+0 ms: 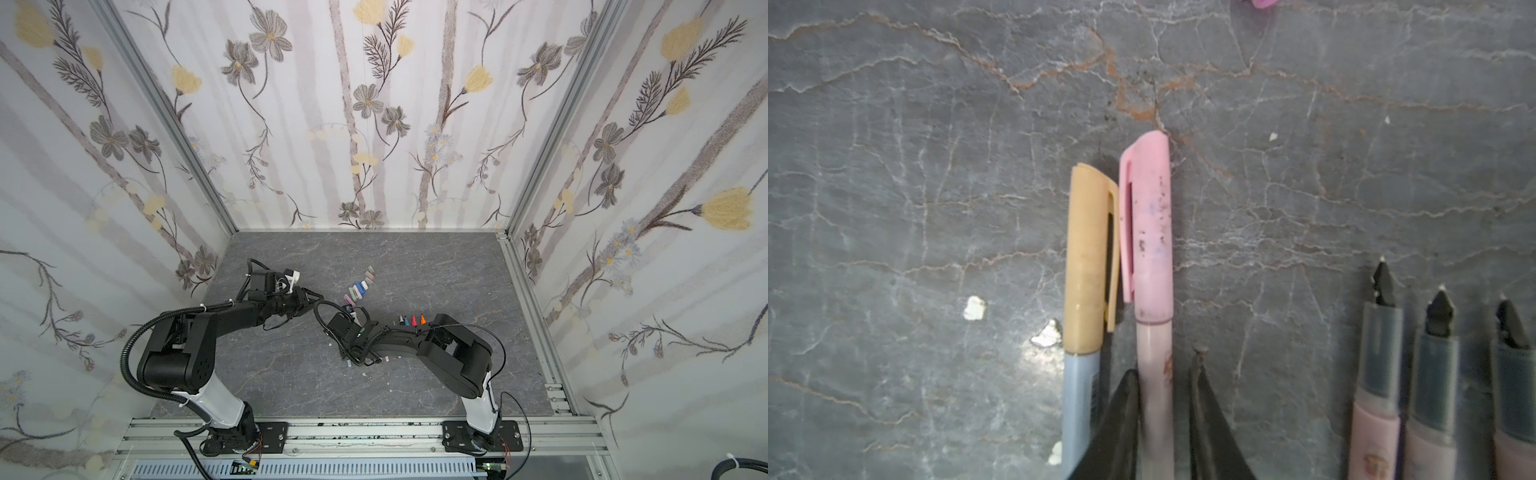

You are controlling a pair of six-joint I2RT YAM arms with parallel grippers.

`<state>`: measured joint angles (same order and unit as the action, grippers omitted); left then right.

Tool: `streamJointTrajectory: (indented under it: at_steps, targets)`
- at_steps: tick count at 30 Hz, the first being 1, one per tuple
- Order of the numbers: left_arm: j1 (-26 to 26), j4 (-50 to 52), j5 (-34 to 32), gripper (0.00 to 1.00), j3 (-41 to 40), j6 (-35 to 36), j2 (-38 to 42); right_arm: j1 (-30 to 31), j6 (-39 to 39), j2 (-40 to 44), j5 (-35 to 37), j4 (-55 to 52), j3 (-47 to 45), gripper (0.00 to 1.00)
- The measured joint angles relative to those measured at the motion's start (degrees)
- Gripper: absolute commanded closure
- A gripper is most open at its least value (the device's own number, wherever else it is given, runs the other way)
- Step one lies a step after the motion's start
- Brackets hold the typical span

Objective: Remove pen caps from pens
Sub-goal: Pick up the pen from the center of the table.

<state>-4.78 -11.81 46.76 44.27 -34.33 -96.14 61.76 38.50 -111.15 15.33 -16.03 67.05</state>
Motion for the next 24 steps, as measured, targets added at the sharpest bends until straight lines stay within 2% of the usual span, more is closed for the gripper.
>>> streamJointTrajectory:
  at_steps: [8, 12, 18, 24]
  targets:
    - [-1.07, 0.07, 0.15, 0.65, 0.07, -0.15, 0.22, -0.92, -0.5, 2.71, -1.09, 0.28, -2.51, 0.96]
    - [-3.89, 0.33, 0.15, 0.65, 1.05, -0.17, 0.59, -3.06, -1.38, 7.82, -2.29, -1.36, -5.79, 0.98]
    - [-8.02, -0.02, 0.37, 0.64, 1.62, -1.97, 0.87, -7.63, -2.78, 17.42, -7.58, 3.93, -10.78, 1.0]
    - [-12.57, -2.67, 0.44, 0.61, 1.6, -5.57, 3.04, -11.47, -3.02, 21.59, -11.41, 6.62, -12.13, 1.0]
